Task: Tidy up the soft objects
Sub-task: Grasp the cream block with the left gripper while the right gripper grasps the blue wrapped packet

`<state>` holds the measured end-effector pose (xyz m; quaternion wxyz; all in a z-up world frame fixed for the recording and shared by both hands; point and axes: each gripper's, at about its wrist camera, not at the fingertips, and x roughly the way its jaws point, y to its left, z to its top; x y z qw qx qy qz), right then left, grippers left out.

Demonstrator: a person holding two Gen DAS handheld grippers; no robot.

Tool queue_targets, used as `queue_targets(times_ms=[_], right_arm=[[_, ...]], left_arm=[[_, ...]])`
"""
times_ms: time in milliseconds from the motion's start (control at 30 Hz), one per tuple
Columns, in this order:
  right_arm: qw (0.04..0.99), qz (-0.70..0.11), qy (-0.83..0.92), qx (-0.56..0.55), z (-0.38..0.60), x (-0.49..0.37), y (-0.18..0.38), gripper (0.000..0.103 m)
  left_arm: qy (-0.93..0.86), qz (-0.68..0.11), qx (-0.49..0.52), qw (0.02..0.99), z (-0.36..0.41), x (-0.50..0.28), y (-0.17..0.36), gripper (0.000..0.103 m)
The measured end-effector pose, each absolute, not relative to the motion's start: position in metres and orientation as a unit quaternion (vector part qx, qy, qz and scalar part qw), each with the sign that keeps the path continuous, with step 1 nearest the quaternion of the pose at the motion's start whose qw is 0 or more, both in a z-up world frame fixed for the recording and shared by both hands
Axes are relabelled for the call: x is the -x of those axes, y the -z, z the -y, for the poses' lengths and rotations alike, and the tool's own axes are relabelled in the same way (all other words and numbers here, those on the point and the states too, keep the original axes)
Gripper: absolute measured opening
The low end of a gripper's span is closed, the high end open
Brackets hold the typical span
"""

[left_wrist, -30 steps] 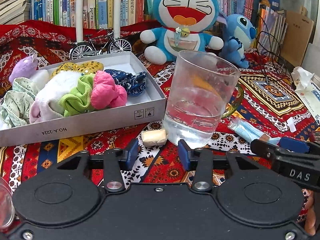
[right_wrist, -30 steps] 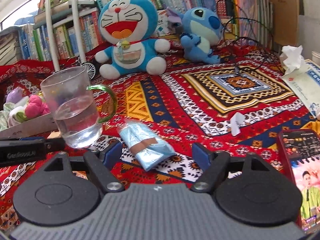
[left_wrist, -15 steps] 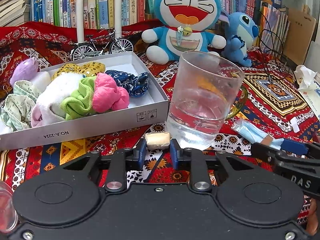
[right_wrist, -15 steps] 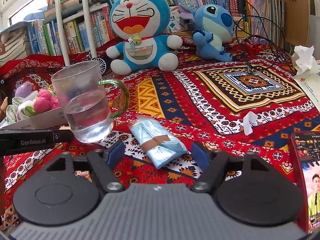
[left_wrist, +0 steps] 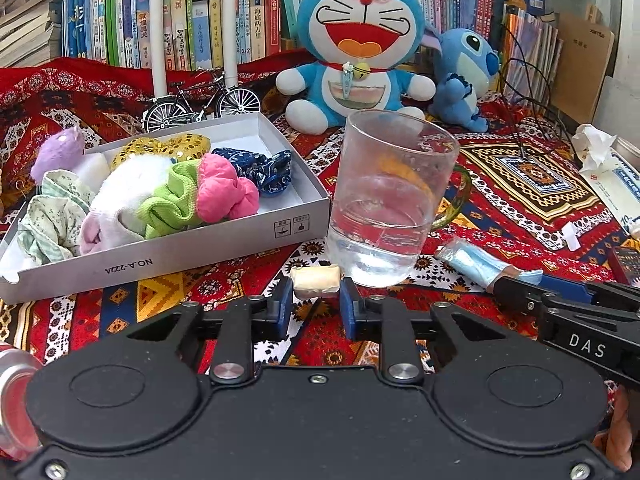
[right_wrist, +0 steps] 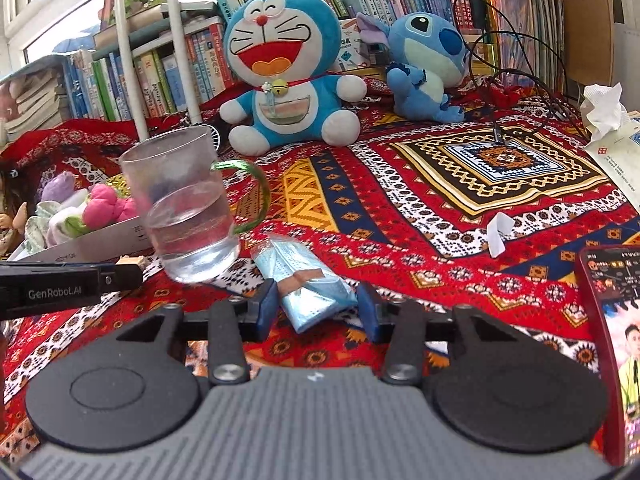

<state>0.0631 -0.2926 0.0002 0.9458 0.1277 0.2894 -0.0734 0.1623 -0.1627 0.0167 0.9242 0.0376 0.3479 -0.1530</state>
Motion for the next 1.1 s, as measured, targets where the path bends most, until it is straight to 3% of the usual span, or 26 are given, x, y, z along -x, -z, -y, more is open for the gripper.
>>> queue_targets(times_ms=[433,567,600,633,700,767,1100], right_arm=[[0.950,-0.292,0.029,-0.104,0.264,-0.042,-0.017,0.044],[0.950,-0.301,0.019,-0.079,0.255,-0.039,-0.015,0.052],[0.951,-0.300,0.022,-0.078,0.255,-0.039,-0.015,0.063],[0.950,-0.299,0.025,-0.081,0.255,-0.040,-0.014,0.065],[0.950,-0.297,0.028,-0.087,0.255,-0.041,-0.014,0.068],[0.951,-0.296,0.034,-0.081,0.255,-0.045,-0.013,0.072],[0.949,-0.309,0.047,-0.052,0.246,-0.054,0.000,0.073]], left_arm=[[0.171,-0.350,-0.040,0.920,0.145,-0.138,-0.022,0.024],[0.177,-0.355,-0.046,0.917,0.137,-0.127,-0.017,0.025],[0.177,-0.357,-0.047,0.916,0.135,-0.125,-0.017,0.025],[0.176,-0.357,-0.046,0.916,0.133,-0.124,-0.016,0.026],[0.167,-0.356,-0.045,0.918,0.131,-0.122,-0.014,0.038],[0.161,-0.355,-0.046,0.920,0.129,-0.122,-0.012,0.043],[0.164,-0.357,-0.053,0.918,0.136,-0.126,-0.005,0.043]])
